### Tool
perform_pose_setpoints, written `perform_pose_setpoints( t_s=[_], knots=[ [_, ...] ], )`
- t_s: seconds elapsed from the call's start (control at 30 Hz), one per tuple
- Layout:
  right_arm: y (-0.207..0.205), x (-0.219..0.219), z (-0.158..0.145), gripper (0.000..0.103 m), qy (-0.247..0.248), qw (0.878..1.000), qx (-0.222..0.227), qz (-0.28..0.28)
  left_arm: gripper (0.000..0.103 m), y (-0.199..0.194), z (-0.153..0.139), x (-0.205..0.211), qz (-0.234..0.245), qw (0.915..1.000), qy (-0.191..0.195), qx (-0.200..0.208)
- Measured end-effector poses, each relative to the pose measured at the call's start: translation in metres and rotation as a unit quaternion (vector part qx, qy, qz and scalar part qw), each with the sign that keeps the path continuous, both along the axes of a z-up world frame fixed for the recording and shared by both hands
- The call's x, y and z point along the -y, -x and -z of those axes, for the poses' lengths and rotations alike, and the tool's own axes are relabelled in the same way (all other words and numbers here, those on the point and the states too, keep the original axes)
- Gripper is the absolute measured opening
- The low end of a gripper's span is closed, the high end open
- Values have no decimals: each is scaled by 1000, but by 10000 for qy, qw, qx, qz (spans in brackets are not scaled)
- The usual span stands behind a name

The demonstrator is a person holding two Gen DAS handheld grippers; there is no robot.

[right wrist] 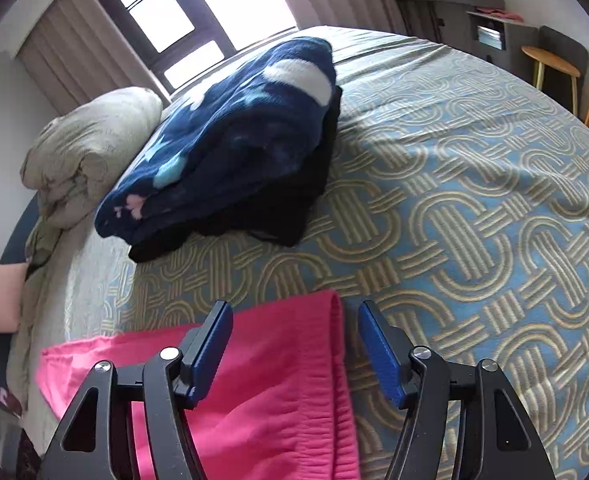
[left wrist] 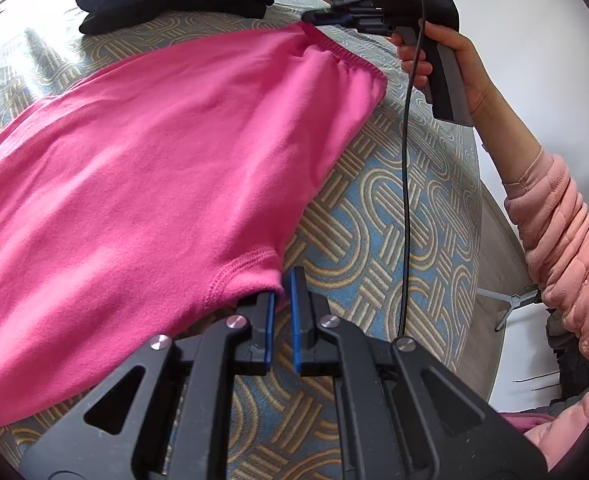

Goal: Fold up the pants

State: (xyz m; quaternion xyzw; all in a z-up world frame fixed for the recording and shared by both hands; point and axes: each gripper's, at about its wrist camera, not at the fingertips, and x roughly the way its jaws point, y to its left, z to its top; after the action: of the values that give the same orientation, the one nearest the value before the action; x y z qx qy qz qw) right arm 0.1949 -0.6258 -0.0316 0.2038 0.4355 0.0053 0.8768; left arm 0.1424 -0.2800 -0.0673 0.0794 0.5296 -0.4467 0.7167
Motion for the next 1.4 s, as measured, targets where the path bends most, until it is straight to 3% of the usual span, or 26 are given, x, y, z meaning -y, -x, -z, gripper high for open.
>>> perform_pose_setpoints(
  t_s=[0.03, 0.1, 0.17, 0.2, 0.27, 0.33, 0.37, 0.4, 0.43, 0.47, 0.5, 0.57, 0.6, 0.63, 0.67, 0.77, 0.83, 0.97, 1.03, 1.17, 1.2, 1.27, 1.4],
  knots=[
    [-4, -6, 0, 5, 159, 9998, -98, -10, 6, 0, 0, 0, 4, 10000, -3, 8],
    [-1, -11, -12, 1, 317, 9993, 185, 95, 6, 1, -1, 0, 2, 10000, -8, 22],
    [2, 8, -18, 0, 229, 9970, 440, 601, 6, 2, -1, 0, -17, 10000, -2, 12],
    [2, 27, -14, 0, -55, 9950, 397, 913, 6, 2, -1, 0, -24, 10000, 14, 13],
    [2, 48, -3, 0, -127, 9922, 170, 1225, 6, 2, -1, -2, -33, 10000, 45, 10],
    [7, 55, 5, 4, -435, 9939, 112, 1010, 6, 1, 0, -4, -39, 10000, 70, -3],
    [10, 54, 8, 10, -636, 9945, 85, 829, 6, 0, 1, -4, -43, 10000, 69, -21],
    [12, 50, 11, 30, -760, 9951, 51, 628, 6, -1, 1, -5, -41, 10000, 64, -32],
    [12, 43, 12, 44, -753, 9962, -2, 446, 6, -2, 1, -5, -33, 10000, 55, -32],
    [10, 35, 11, 72, -639, 9975, -48, 302, 6, -2, 0, -5, -22, 10000, 49, -26],
    [9, 26, 11, 82, -479, 9987, -70, 183, 6, -2, 0, -5, -18, 10000, 47, -24],
    [2, 9, 10, 78, -215, 9996, -130, -101, 6, -2, -1, -5, -36, 10000, 46, -30],
    [-3, 1, 10, 33, -8, 9997, -153, -169, 6, -2, -1, -4, -47, 10000, 41, -29],
    [-8, -7, 10, 5, 298, 9991, -264, -153, 6, -2, -1, -4, -61, 10000, 36, -22],
    [-12, -13, 9, 7, 445, 9982, -393, -85, 6, -2, -1, -4, -65, 10000, 28, -2],
    [0, -24, -23, 6, 498, 9982, 327, 96, 7, 3, -4, -2, -5, 9999, -23, 143],
    [1, -13, -38, 6, 177, 9972, 662, 297, 8, 5, -5, 1, 55, 9997, -51, 240],
    [-22, 11, 1, 7, 496, 9957, -207, 757, 8, 10, -1, 4, 200, 9998, 44, -41],
    [-16, 23, 22, 10, 351, 9953, -443, 791, 8, 16, -1, 6, 271, 9995, -14, 167],
    [4, 38, 30, 32, -203, 9955, -381, 847, 8, 12, -3, 5, 270, 9996, -22, 58],
    [9, 41, 27, 45, -212, 9951, -398, 880, 8, 10, -5, 2, 216, 9998, -16, 23],
    [22, 46, 19, 55, -89, 9945, -378, 976, 8, 3, -8, -9, 22, 10000, -5, 94],
    [56, 45, 5, 57, -103, 9959, -309, 847, 11, -8, -11, -26, -337, 9993, 21, 143]
  ],
)
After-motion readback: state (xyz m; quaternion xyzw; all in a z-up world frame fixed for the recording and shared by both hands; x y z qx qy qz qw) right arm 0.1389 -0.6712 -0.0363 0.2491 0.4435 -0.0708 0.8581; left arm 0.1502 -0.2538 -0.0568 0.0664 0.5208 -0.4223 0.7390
